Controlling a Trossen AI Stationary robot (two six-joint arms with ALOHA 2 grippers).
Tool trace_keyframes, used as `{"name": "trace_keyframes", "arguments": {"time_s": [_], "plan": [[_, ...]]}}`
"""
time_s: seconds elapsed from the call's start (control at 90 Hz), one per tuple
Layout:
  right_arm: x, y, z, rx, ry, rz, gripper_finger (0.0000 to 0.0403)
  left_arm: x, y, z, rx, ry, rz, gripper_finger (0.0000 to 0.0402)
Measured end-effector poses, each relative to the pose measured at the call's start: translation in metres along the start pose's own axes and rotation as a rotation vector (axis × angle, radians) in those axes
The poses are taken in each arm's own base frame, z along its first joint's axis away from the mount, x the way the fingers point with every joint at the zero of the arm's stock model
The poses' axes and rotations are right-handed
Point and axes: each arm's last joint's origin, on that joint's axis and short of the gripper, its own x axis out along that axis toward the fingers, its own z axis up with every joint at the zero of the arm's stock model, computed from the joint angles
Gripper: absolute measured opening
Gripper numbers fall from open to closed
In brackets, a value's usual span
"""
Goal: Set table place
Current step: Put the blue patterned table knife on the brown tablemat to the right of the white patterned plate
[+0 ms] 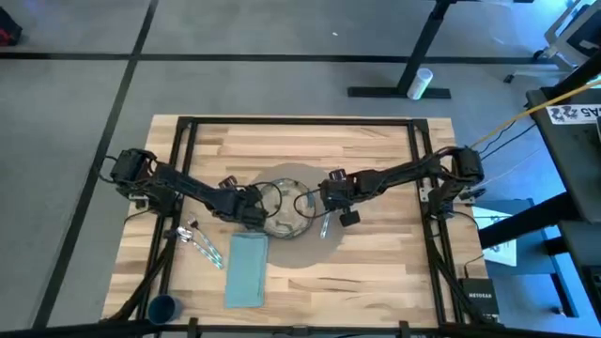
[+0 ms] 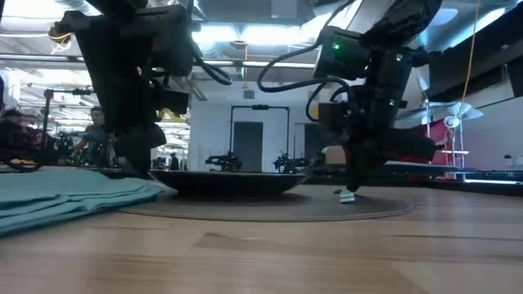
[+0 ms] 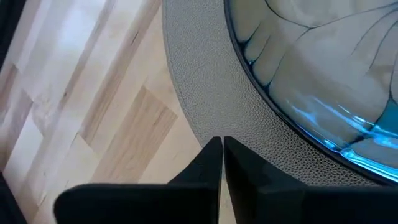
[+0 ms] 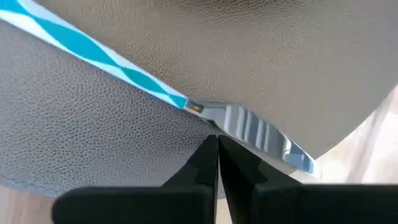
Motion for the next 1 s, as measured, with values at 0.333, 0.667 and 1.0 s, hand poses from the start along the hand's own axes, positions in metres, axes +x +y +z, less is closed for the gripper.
{"name": "trace_keyframes", "arguments": {"time_s": [0.333, 0.667, 1.0], "plan": [[0.006, -0.004, -0.003, 0.011, -0.001, 0.033, 0.0000, 0.000, 0.000, 0.000, 0.000, 0.000, 0.000, 0.0000], [0.007, -0.006, 0.003, 0.000, -0.071, 0.009, 0.0000, 0.000, 0.000, 0.000, 0.004, 0.000, 0.000, 0.0000], [0.006, -0.008, 0.009, -0.011, -0.131, -0.017, 0.0000, 0.000, 0.000, 0.000, 0.007, 0.000, 0.000, 0.0000]]}}
